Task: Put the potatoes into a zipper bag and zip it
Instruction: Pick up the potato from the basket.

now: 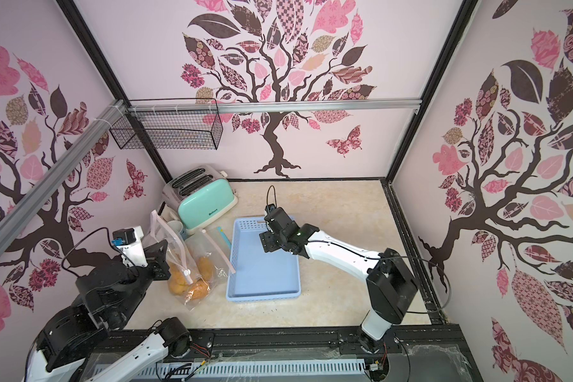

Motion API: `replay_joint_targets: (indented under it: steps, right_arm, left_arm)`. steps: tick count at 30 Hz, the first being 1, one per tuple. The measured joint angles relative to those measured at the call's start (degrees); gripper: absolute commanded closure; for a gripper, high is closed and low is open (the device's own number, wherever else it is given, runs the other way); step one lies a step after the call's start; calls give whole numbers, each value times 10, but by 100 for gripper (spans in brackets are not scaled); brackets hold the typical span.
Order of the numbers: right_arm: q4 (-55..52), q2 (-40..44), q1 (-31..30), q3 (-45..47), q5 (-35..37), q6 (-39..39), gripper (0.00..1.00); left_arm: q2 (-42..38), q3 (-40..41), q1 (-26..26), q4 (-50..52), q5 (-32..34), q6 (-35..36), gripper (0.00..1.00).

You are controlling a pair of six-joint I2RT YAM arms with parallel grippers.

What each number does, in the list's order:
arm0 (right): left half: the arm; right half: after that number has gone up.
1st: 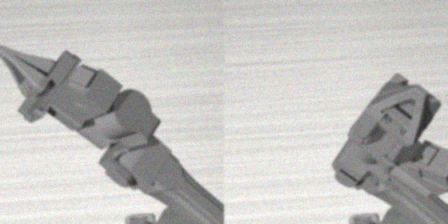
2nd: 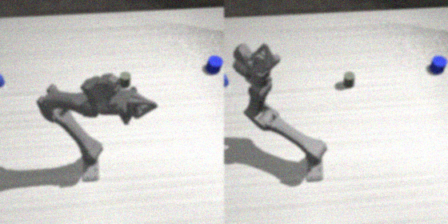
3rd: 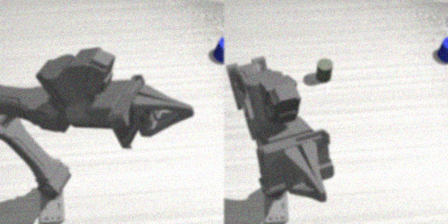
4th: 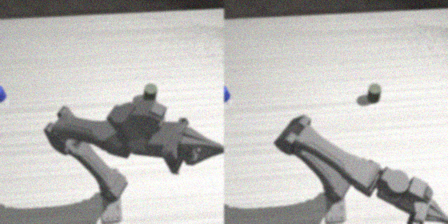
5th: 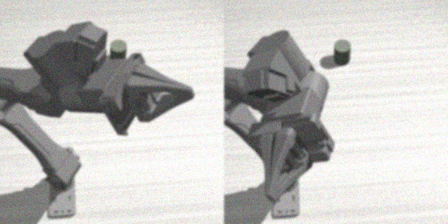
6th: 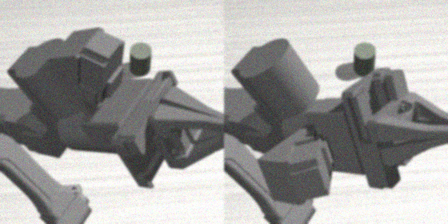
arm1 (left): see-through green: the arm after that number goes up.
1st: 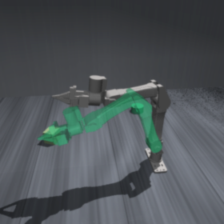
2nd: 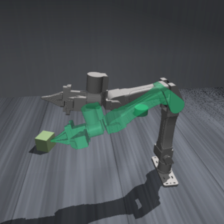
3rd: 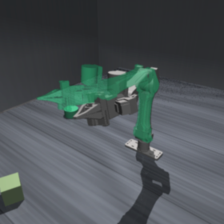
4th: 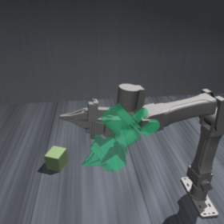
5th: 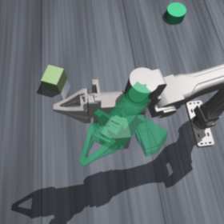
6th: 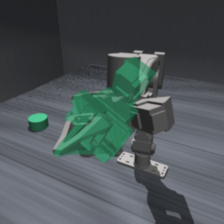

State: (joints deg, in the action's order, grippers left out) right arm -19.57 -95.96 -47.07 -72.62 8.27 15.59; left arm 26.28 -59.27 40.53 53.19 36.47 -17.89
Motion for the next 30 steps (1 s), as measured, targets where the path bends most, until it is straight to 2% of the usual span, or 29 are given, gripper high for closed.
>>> replay_joint_targets:
  steps: [7,14,30]
  right_arm:
    - [-44,-91,8,-75,55,-18,18]
    - [-67,-127,11,-89,118,-33,15]
    - [-96,-204,21,-145,139,-23,11]
  left_arm:
    - [-33,52,0,-2,19,0,100]
    - [-39,94,0,-14,23,0,100]
    - [-42,104,0,-17,25,12,100]
